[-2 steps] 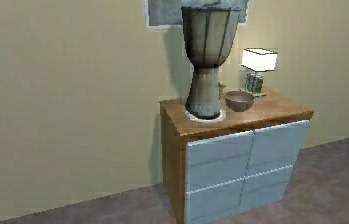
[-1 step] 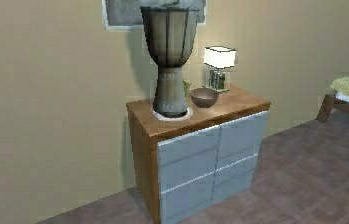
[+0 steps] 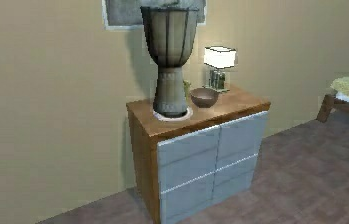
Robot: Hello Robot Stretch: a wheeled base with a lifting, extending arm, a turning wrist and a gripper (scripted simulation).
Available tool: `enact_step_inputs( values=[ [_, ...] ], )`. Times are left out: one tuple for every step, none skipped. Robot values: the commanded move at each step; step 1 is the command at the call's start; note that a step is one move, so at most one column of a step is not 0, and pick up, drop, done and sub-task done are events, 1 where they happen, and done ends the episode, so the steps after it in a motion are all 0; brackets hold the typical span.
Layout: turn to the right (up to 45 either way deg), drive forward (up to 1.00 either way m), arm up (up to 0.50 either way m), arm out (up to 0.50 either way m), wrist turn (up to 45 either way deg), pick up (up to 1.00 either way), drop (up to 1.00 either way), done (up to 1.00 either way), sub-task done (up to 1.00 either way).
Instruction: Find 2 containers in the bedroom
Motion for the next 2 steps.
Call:
enact_step_inputs(
  values=[
    [0.0,0.3,0.0,0.0,0.0,0.0,0.0,0.0,0.0],
    [9.0,0.0,0.0,0.0,0.0,0.0,0.0,0.0,0.0]
  ],
)
